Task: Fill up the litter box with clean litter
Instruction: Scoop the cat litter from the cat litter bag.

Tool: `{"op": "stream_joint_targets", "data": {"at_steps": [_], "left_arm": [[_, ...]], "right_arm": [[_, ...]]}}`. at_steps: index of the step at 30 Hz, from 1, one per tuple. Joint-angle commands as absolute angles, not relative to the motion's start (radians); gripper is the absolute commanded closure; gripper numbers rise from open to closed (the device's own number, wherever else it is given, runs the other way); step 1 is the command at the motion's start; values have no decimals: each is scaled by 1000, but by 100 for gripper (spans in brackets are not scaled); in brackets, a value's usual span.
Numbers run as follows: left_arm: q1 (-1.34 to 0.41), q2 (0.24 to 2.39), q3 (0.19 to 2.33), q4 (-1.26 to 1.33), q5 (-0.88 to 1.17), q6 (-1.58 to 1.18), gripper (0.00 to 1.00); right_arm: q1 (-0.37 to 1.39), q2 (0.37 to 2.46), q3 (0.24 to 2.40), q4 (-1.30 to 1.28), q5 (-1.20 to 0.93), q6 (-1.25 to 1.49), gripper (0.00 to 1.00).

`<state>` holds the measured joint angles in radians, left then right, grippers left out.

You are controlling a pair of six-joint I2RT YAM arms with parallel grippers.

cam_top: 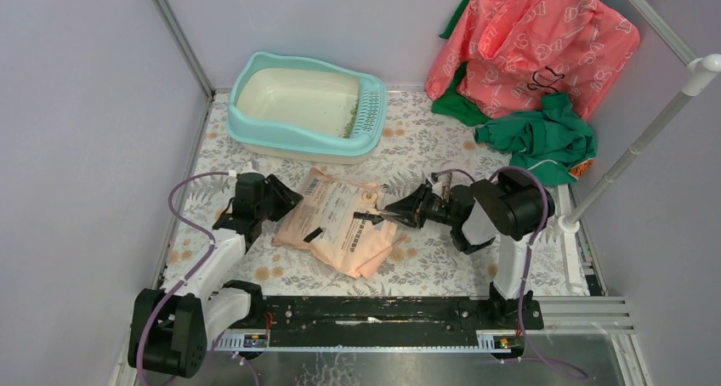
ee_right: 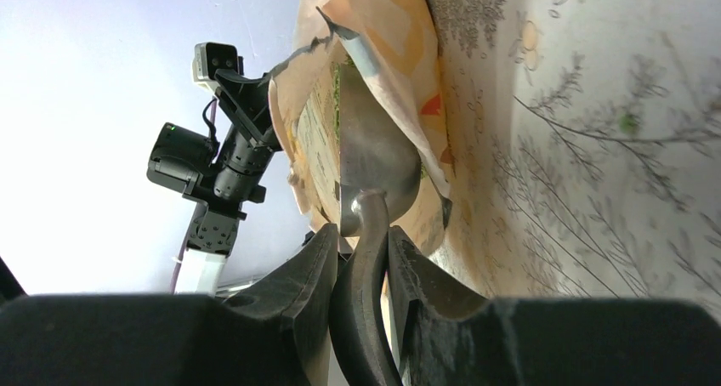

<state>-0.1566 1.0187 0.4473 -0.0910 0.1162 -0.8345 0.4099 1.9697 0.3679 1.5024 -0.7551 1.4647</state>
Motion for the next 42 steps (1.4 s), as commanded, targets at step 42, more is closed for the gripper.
{"op": "stream_joint_targets", "data": {"at_steps": [42], "left_arm": [[-145,976,638,-186,160,-791,52]], "right_arm": [[-165,1714,31,1695,-1125,1417,100]]}}
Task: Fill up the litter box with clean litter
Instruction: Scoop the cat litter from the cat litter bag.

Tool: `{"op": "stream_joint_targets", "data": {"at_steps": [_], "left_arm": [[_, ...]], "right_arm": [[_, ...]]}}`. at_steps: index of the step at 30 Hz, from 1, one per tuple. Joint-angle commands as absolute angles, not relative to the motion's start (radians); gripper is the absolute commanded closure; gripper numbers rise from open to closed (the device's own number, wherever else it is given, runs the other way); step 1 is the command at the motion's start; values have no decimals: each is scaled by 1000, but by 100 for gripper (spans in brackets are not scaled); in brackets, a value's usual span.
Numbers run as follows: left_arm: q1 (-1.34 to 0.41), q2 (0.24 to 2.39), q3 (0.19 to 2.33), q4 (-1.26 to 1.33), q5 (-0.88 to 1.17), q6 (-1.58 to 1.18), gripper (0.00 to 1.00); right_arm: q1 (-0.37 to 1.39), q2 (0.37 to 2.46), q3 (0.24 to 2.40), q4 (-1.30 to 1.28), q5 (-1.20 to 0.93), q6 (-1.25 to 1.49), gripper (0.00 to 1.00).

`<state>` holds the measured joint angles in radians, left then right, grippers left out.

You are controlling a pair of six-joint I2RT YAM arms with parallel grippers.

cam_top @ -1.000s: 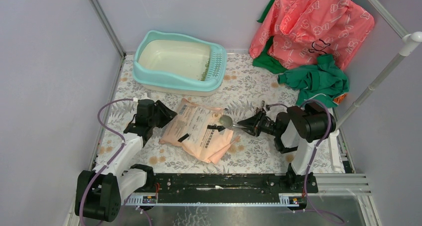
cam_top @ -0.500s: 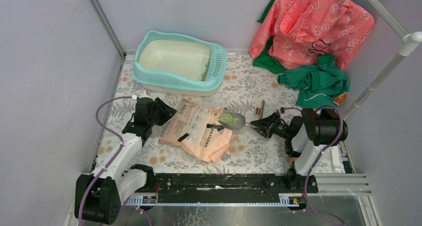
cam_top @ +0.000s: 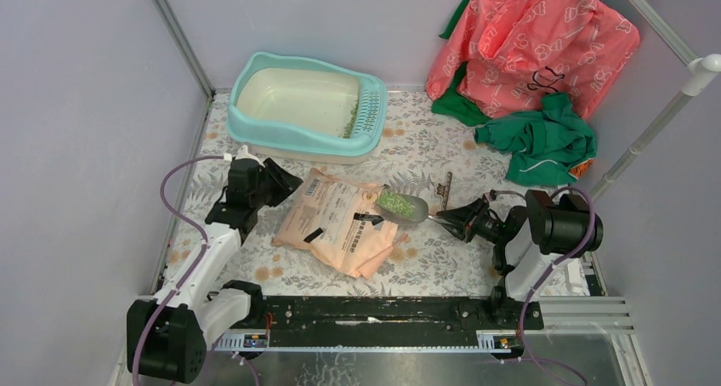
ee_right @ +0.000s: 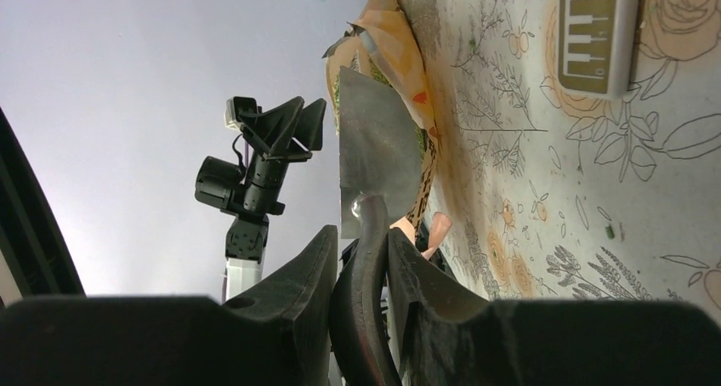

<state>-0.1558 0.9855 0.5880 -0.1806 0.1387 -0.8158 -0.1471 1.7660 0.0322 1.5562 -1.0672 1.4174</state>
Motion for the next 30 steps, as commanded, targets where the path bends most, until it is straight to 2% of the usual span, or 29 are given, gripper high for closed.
{"op": "stream_joint_targets", "data": {"at_steps": [1,6,11,14,15,16,17,30], "left_arm": [[-141,975,644,-190,164,-788,51],[-111,964,662,-207,192,-781,50],[-89,960,681,-224,208,-775,45],[-75,961,684,-227,218,-773,30],[-72,963,684,-228,221,-774,22],[-69,963,682,-227,224,-775,5],[-68,962,680,-227,226,-776,2],[-51,938,649,-243,278,-770,1]], "right_arm": [[-172,1703,31,1688,-1131,1420,100],[-197,1590,28,1533,-1135,1351,100],[-199,1384,54,1208,-1125,1223,100],[-199,1226,112,891,-1100,1084,100],[-199,1182,137,783,-1088,1060,100],[-199,1146,155,737,-1084,1051,100],[-199,1123,168,719,-1086,1060,100],[-194,1144,375,784,-1041,1269,100]]}}
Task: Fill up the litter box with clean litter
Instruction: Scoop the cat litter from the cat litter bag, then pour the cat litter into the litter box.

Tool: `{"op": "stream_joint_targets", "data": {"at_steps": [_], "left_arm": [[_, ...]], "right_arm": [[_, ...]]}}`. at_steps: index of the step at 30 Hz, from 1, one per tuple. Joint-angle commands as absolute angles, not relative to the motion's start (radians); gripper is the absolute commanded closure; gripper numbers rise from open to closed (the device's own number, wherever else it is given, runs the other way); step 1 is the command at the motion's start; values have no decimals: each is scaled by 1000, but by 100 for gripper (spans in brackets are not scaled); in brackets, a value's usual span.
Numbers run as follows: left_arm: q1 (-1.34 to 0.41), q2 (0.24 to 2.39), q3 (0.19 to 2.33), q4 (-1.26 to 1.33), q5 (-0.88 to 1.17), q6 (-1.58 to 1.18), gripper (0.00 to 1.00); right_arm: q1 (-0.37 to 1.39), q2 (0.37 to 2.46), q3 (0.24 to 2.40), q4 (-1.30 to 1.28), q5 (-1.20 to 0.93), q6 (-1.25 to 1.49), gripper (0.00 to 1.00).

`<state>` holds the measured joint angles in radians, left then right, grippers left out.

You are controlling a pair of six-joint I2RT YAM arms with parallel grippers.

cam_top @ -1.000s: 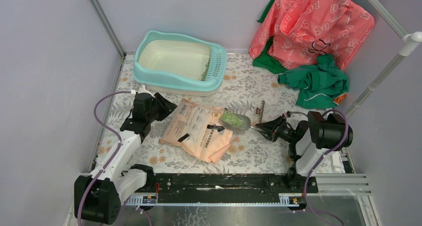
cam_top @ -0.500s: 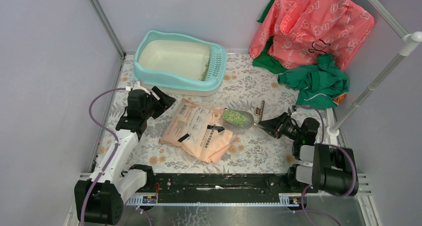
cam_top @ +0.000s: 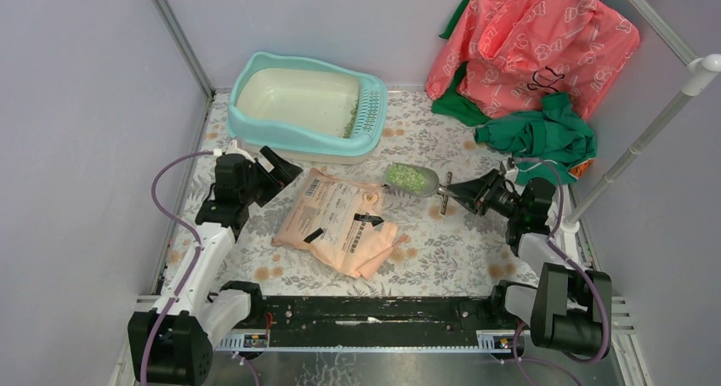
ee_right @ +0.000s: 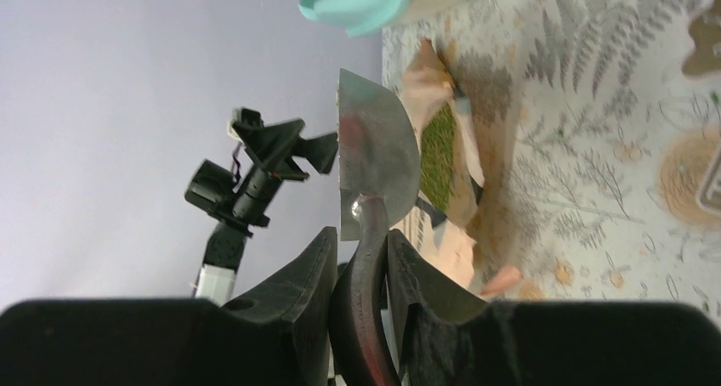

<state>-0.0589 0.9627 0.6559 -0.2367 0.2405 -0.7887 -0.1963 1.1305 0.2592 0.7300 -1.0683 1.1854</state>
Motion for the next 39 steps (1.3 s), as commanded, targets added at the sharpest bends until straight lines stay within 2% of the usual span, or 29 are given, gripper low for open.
{"op": "stream_joint_targets", "data": {"at_steps": [1,7,11,16,27,32,39], "left_arm": [[-50,936,643,-247,283,-770,1],[-47,890,614,-296,305,-757,1],[-46,836,590,-315,320,-766,1],[-46,784,564,-313,337,-787,1],[-46,756,533,-323,355,-785,1],[-45,759,541,-329,355,-780,1],[-46,757,546,-354,352,-764,1]], "right_arm": [[-189,1158,404,789,-1027,1281,100],[-104,1282,618,763,-923,1300,100],[19,1397,791,687,-834,1252,100],[132,1611,1039,629,-753,1217,100],[260,2086,1661,508,-656,1181,100],[340,2249,1995,291,-592,1010,100],[456,2309,2177,45,-400,686,100]]}}
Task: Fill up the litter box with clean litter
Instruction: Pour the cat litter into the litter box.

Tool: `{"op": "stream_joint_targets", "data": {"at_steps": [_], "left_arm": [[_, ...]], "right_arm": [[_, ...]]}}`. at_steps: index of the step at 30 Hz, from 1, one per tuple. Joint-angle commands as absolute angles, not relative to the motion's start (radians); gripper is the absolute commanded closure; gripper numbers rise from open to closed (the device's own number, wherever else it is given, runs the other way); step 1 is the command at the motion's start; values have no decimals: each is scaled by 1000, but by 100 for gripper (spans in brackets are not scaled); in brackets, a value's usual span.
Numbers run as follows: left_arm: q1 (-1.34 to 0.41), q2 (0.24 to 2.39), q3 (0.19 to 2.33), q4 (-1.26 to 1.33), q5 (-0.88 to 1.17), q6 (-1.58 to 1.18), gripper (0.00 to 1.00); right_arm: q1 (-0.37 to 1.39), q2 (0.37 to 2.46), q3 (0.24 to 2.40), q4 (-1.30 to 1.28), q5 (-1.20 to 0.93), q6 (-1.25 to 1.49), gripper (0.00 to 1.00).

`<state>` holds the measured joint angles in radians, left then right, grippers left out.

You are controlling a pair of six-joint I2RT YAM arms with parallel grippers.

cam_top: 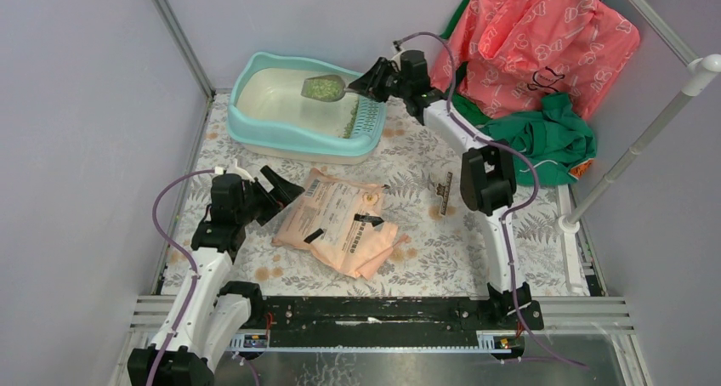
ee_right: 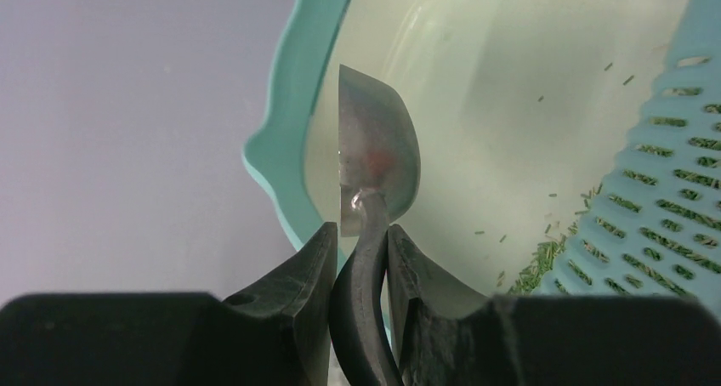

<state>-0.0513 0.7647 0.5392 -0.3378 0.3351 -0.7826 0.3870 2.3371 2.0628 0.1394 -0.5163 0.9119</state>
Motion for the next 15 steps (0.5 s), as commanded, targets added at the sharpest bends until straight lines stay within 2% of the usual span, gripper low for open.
{"op": "stream_joint_targets", "data": {"at_steps": [1,9,15], "left_arm": [[-45,753,545,-357,351,-764,1],[-46,738,537,-372,345,-767,1],[-46,739,537,-373,343,-767,1]], "right_arm": [[476,2303,2180,26,-358,638,100],[622,2213,2152,-64,34,322,100],[634,2112,2067,-39,174,188,100]]}}
